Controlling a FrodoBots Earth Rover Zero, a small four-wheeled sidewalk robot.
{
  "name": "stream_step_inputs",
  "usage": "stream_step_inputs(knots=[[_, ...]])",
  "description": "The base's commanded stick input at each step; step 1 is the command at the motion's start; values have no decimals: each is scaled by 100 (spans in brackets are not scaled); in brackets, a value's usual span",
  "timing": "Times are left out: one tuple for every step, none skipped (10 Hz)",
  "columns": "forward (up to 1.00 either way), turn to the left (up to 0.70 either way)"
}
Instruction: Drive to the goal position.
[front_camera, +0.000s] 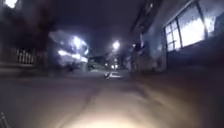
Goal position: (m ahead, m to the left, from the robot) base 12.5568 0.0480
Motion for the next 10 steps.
stream_step_inputs(knots=[[70, 0], [70, -18], [70, -35], [70, -35], [70, -35], [70, -35], [70, -25], [70, -12], [70, 0], [70, -19]])
